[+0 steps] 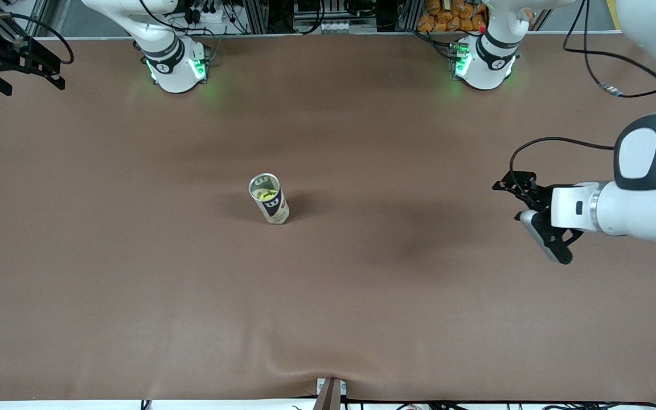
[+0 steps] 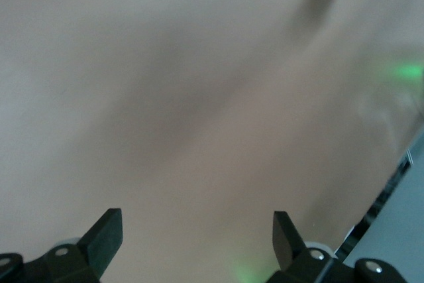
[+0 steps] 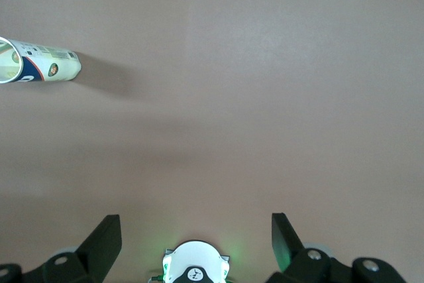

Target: Insert tennis ball vertically with right arm

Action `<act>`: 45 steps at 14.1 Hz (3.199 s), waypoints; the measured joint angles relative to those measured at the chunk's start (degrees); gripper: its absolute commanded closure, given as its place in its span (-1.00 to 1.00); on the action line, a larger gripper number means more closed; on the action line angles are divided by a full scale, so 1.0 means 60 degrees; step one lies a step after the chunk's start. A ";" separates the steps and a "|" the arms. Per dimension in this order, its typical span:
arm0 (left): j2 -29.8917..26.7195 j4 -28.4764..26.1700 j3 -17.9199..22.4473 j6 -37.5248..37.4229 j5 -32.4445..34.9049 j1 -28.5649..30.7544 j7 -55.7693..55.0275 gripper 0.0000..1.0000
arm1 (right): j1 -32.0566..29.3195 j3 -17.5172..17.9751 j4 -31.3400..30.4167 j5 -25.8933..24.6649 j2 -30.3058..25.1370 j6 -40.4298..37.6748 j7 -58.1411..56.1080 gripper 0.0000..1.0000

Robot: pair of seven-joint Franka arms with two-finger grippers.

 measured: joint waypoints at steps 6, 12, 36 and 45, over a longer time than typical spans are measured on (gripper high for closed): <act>-0.0976 0.0153 -0.0531 -0.0021 0.2022 -0.0119 -0.4230 -1.00 | 0.0152 0.0006 0.0000 0.0004 -0.0001 -0.0164 -0.0008 -1.00; -0.2734 0.0202 -0.0593 -0.1243 0.3199 -0.0118 -0.4588 -1.00 | 0.0264 0.0009 0.0001 0.0005 -0.0003 -0.0178 -0.0008 -1.00; -0.4615 -0.1528 0.1154 -0.0269 0.2874 0.0224 -0.4425 -1.00 | 0.0470 0.0013 0.0002 0.0001 -0.0003 -0.0123 -0.0010 -1.00; -0.4477 -0.1569 0.0876 0.0029 0.2874 0.0176 -0.5343 -1.00 | 0.0759 0.0104 -0.0101 0.0004 0.0246 0.0286 0.0024 -1.00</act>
